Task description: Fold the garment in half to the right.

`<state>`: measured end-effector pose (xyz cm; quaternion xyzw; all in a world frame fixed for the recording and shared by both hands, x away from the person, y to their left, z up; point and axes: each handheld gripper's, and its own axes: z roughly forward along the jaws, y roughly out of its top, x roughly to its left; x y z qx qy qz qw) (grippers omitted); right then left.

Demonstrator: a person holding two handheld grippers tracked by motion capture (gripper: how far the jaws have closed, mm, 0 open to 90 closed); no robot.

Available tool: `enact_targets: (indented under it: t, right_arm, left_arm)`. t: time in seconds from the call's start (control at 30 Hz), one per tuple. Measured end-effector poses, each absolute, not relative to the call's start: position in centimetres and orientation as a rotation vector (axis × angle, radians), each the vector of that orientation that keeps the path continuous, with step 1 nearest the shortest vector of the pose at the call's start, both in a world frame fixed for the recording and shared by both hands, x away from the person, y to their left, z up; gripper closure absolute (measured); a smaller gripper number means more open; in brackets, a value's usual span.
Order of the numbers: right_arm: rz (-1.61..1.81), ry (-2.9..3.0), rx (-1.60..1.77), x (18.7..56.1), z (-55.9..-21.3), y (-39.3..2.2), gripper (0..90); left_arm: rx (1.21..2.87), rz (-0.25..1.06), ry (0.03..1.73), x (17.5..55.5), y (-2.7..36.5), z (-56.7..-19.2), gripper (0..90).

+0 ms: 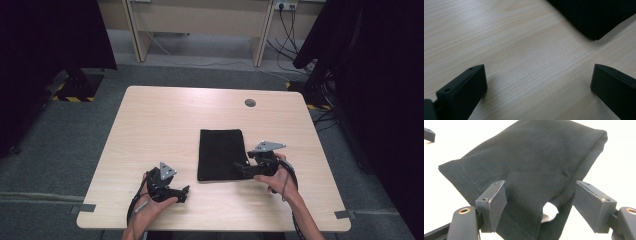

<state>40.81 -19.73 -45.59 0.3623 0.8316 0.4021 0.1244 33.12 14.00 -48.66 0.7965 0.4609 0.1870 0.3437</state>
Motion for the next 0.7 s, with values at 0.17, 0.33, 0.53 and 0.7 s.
enact_targets:
  t: [0.17,0.33,0.53,0.7]
  right_arm:
    - [1.17,2.418,1.068,40.4,-45.7,-20.5,26.4]
    - [1.174,2.413,1.083,40.1,-45.9,-21.1,26.3]
    - [1.178,2.401,1.086,39.5,-45.7,-21.8,26.2]
    - [1.172,2.396,1.084,39.0,-45.7,-22.3,26.0]
  left_arm:
    - [2.069,0.486,1.197,33.1,14.0,-48.7,0.0]
    - [2.069,0.485,1.198,33.1,14.0,-48.7,0.0]
    - [2.069,0.485,1.198,33.1,14.0,-48.7,0.0]
    - [2.069,0.486,1.198,33.1,14.0,-48.7,0.0]
